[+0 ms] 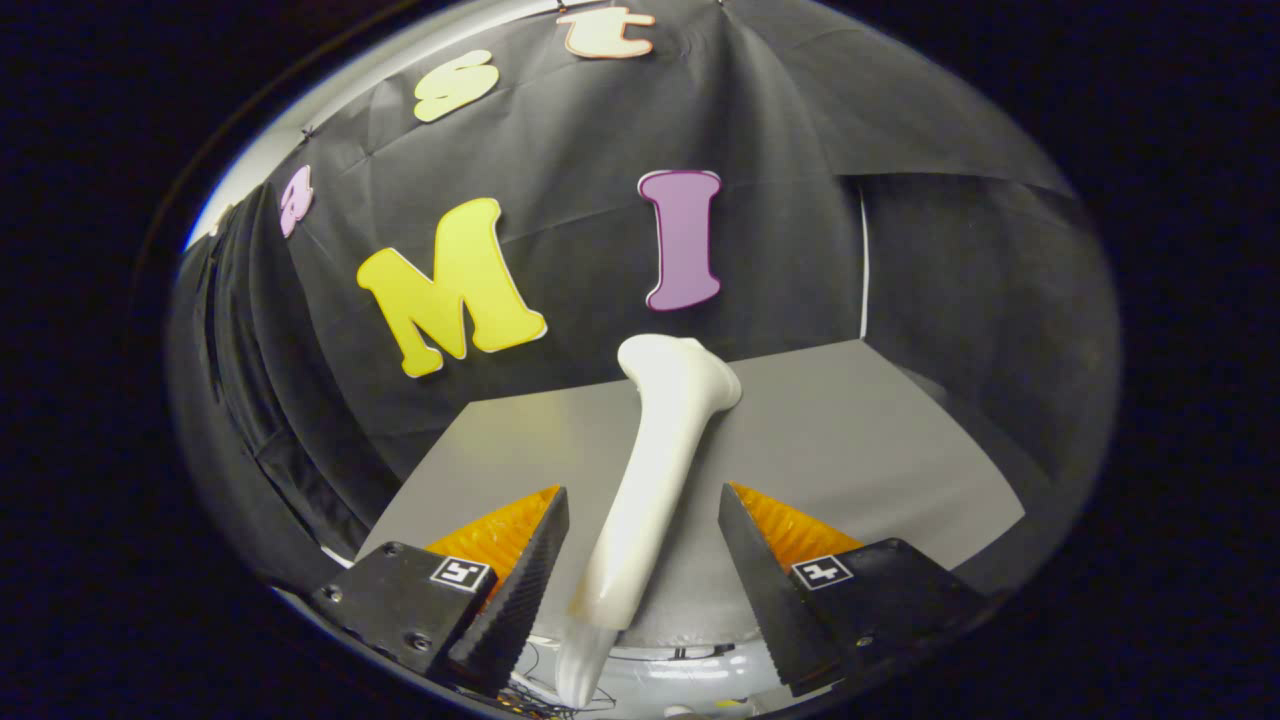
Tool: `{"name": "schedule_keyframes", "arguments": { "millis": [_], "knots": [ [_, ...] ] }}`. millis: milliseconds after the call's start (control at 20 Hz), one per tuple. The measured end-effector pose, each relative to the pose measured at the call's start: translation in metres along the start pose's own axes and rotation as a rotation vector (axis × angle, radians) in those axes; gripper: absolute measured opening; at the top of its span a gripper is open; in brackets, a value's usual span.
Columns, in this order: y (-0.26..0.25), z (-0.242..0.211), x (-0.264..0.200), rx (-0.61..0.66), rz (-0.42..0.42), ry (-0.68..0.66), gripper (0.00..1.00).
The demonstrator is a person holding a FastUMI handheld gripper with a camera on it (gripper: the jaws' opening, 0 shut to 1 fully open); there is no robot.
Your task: Iron the clothes twice with a garment steamer, once on the left side and once on the right side.
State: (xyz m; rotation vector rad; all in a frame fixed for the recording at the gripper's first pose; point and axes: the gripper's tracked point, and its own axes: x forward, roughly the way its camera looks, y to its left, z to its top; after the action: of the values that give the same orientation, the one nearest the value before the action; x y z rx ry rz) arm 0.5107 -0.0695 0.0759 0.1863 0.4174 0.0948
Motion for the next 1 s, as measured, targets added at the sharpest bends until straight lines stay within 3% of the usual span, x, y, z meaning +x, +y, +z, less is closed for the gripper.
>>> {"name": "schedule_keyframes", "arguments": {
  "millis": [250,350,400,450,500,1000],
  "knots": [
    [0.007,-0.004,0.026,0.031,-0.007,0.064,0.89],
    [0.009,-0.018,0.029,0.06,0.008,0.122,0.76],
    [0.006,-0.015,0.032,0.06,-0.011,0.094,0.64],
    [0.005,-0.016,0.034,0.088,-0.013,0.1,0.62],
    [0.004,-0.013,0.033,0.102,-0.018,0.11,0.51],
    [0.019,0.006,0.012,0.076,-0.028,0.006,0.4]
  ]
}}
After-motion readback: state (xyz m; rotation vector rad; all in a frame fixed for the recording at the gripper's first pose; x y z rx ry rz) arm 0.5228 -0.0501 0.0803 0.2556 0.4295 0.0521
